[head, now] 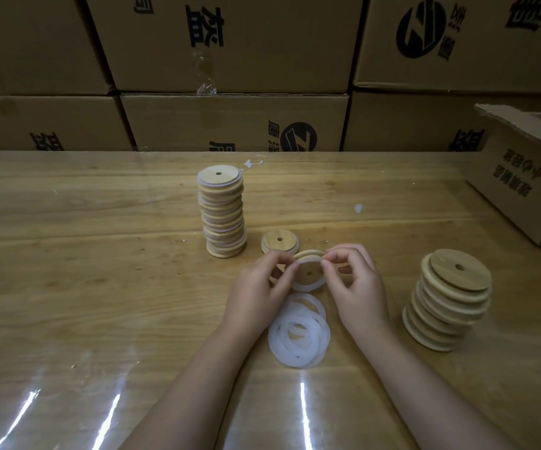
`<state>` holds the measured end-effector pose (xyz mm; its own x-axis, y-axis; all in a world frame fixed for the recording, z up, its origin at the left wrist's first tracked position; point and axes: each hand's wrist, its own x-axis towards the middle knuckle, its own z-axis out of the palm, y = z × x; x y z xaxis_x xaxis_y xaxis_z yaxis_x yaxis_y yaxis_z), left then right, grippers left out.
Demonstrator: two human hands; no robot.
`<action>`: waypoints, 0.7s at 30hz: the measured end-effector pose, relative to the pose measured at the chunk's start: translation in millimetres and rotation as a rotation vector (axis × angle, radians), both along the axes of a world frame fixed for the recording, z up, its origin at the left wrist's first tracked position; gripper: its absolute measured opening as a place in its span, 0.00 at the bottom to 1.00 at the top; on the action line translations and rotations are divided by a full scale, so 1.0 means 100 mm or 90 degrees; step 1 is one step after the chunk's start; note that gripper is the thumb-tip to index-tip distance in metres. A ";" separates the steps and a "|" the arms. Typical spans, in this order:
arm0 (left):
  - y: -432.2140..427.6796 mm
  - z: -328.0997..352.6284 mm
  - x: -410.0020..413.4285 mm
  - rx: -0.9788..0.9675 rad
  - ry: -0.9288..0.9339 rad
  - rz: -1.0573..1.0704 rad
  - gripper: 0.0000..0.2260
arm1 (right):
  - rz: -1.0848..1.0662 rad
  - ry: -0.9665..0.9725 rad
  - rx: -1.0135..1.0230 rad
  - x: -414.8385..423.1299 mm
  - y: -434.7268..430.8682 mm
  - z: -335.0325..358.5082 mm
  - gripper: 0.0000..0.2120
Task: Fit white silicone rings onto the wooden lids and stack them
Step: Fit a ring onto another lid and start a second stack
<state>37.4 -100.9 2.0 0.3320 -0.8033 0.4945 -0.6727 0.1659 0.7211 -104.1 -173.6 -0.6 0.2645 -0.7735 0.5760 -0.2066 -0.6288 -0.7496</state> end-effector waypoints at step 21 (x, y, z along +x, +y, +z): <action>-0.02 -0.04 0.05 0.012 0.028 0.020 0.01 | 0.010 -0.027 0.055 0.02 0.00 0.00 0.06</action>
